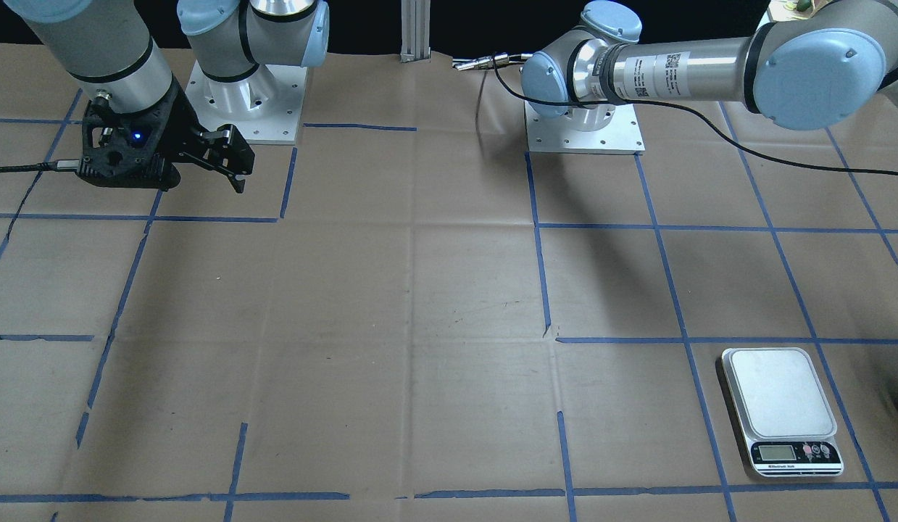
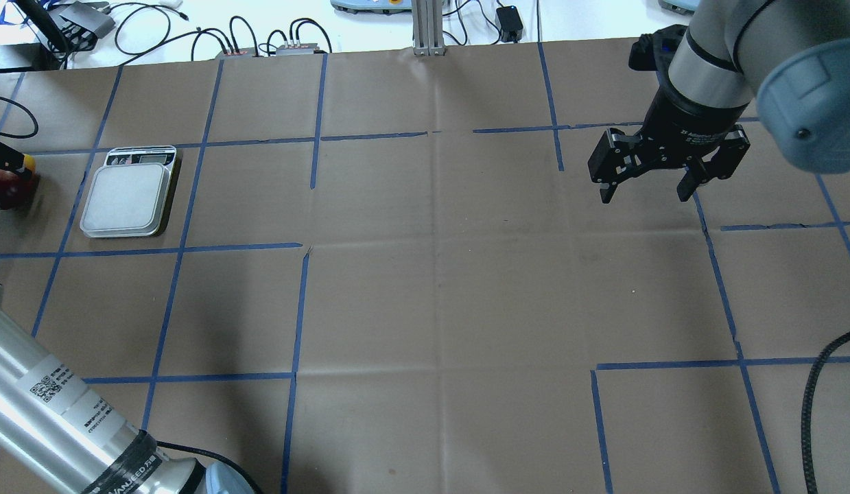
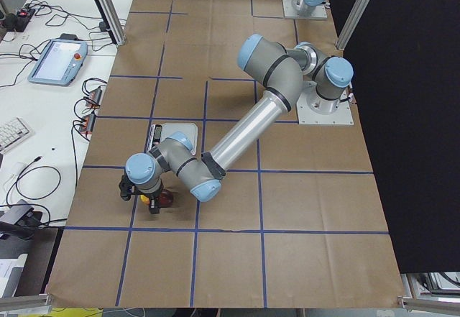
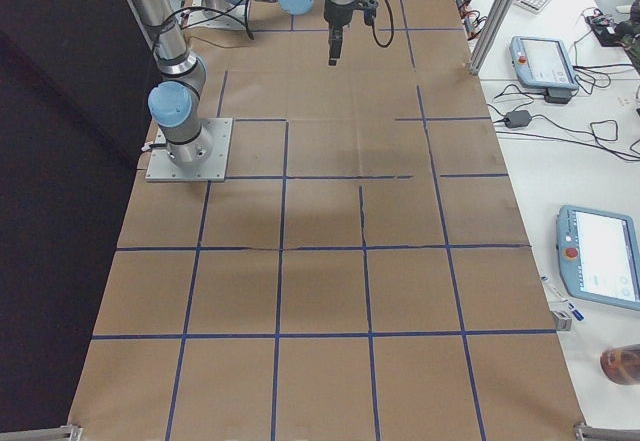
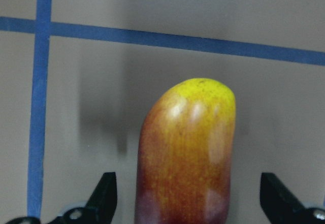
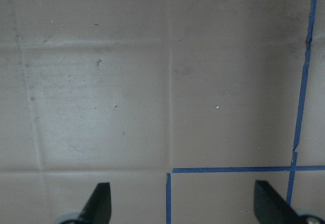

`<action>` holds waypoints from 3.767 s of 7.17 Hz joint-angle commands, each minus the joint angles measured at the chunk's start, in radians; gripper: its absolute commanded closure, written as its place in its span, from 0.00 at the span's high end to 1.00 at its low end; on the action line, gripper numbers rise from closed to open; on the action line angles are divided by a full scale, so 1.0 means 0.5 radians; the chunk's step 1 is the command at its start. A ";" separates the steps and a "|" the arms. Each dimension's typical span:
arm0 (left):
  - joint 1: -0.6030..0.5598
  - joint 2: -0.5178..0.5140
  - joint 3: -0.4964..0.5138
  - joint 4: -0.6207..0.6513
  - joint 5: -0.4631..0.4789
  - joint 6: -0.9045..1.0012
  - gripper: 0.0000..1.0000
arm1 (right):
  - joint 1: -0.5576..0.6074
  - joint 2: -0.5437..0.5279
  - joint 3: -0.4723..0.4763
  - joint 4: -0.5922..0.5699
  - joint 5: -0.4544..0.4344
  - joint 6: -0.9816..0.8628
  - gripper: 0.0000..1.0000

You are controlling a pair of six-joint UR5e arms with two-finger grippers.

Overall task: Weigh mango
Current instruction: 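Close the left gripper on the red-yellow mango and lift it, then carry the mango with the left gripper onto the white scale, then open the left gripper to release the mango on the scale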

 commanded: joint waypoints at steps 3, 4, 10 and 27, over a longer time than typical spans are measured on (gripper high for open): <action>0.000 -0.032 0.075 -0.199 0.002 -0.018 0.14 | 0.000 0.000 0.000 0.000 0.000 0.000 1.00; -0.012 -0.008 0.099 -0.202 0.002 -0.018 0.12 | 0.000 0.000 0.000 0.000 0.000 0.000 1.00; -0.500 0.645 -0.727 -0.316 0.269 0.025 0.06 | 0.000 0.000 0.000 0.000 0.000 0.000 1.00; -0.809 1.077 -0.845 -0.596 0.260 -0.350 0.99 | 0.000 0.000 0.000 0.000 0.000 0.000 1.00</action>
